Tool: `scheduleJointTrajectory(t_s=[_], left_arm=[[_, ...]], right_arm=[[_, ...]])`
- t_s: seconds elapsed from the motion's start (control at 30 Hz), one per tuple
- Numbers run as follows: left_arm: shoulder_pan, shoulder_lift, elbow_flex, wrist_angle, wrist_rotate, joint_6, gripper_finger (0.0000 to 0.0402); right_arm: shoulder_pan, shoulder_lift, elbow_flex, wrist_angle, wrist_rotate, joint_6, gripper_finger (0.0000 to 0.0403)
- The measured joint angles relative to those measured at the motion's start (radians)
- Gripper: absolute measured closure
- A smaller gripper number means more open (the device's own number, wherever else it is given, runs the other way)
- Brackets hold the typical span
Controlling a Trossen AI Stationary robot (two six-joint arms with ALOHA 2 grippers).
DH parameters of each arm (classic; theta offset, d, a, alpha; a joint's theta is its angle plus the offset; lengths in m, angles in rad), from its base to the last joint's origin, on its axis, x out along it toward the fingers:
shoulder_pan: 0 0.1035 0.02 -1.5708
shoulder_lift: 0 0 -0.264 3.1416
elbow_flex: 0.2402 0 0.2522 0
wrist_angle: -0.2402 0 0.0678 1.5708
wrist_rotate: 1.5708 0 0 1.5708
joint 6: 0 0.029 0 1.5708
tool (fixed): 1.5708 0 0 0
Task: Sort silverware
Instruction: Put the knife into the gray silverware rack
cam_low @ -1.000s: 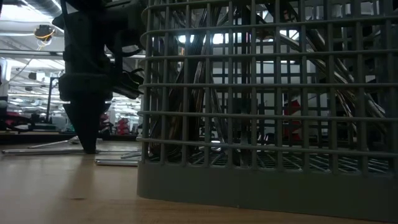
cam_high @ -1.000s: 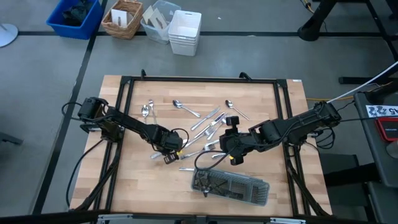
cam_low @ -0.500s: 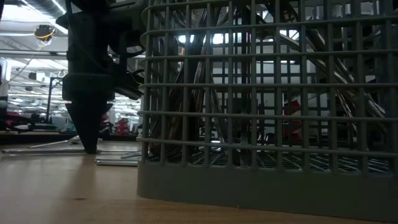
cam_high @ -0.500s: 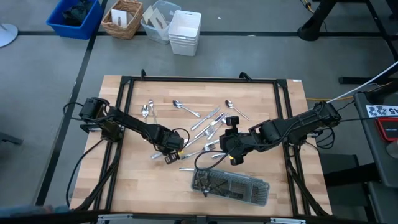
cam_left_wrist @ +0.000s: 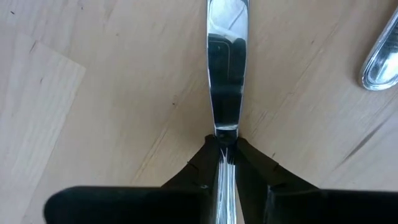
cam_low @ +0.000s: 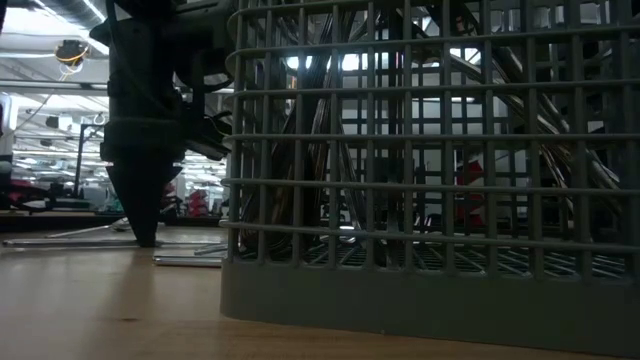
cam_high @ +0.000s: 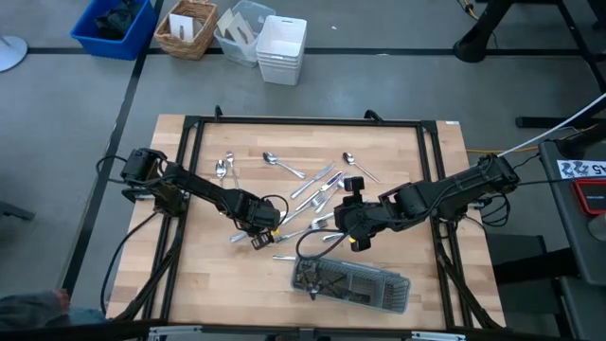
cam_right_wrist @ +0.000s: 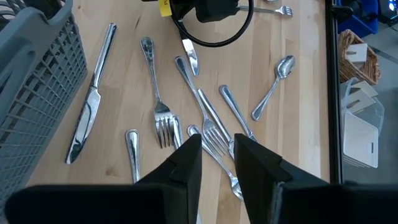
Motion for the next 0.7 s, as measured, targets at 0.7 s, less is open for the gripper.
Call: scheduleJointTrajectory(t_s=[0.7], left_arm=[[0.0, -0.002, 0.002, -0.002, -0.003, -0.025, 0.0369]], right_arm=[[0.0, 0.0, 0.0, 0.0, 0.0, 0.0, 0.0308]])
